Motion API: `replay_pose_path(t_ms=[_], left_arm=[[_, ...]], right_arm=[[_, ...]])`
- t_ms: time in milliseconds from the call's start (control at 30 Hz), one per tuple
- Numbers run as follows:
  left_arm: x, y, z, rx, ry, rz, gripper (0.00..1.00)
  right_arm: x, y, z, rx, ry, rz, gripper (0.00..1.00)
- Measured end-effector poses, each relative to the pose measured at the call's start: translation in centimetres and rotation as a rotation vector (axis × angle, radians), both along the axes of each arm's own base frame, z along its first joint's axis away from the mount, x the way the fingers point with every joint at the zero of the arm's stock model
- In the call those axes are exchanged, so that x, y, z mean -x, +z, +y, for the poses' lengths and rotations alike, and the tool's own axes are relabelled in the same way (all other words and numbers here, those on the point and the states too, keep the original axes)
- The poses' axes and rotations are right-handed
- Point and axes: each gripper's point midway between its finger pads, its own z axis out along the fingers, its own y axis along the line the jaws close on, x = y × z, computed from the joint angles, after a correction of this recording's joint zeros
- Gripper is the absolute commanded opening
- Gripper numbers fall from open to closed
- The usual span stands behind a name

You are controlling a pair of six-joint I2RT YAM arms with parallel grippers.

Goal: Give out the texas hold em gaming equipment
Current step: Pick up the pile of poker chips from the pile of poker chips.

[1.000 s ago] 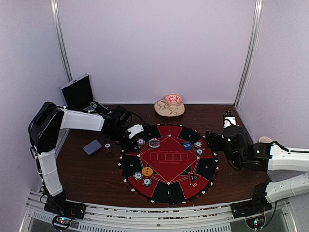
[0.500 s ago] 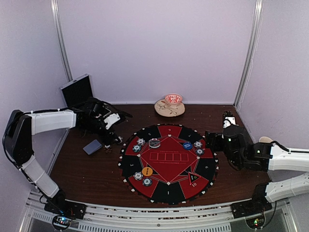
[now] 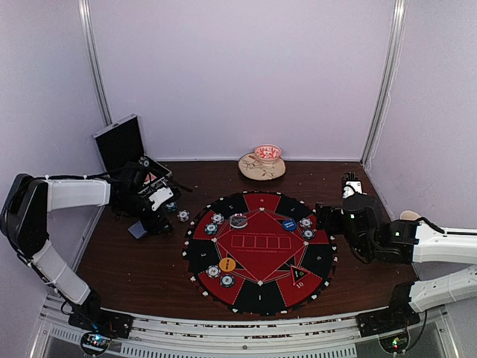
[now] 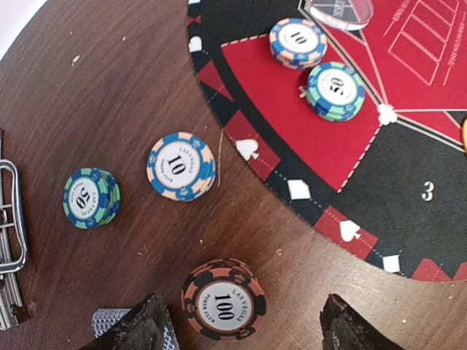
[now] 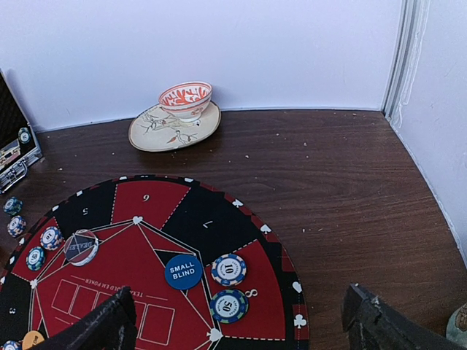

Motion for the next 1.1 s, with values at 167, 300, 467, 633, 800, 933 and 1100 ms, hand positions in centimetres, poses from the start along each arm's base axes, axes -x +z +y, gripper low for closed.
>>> replay_pose_path(t_ms=[167, 300, 467, 633, 800, 933, 1100], left_arm=[[-0.4, -0.5, 0.7, -0.026, 0.024, -0.012, 0.73], [-1.1, -0.4, 0.9, -0.034, 0.040, -0.038, 0.72], [-1.5, -0.7, 1.1, -0.038, 0.049, -0.043, 0.71], [-1.5, -1.9, 1.3, -0.047, 0.052, -0.017, 0.70], [-1.6, -2.4, 1.4, -0.052, 0.057, -0.007, 0.65], [-1.7, -2.3, 1.5, -0.049, 0.066, -0.009, 0.59], [-1.8, -2.3, 1.6, -0.047, 0.067, -0.009, 0.53]], right_arm=[[0.0, 0.0, 0.0, 0.000, 0.000, 0.000, 0.99], [0.0, 0.0, 0.0, 0.000, 0.000, 0.000, 0.99], [0.0, 0.0, 0.0, 0.000, 0.000, 0.000, 1.00], [0.0, 0.0, 0.0, 0.000, 0.000, 0.000, 0.99], [0.0, 0.0, 0.0, 0.000, 0.000, 0.000, 0.99], [0.0, 0.0, 0.0, 0.000, 0.000, 0.000, 0.99], [0.0, 0.0, 0.0, 0.000, 0.000, 0.000, 0.99]])
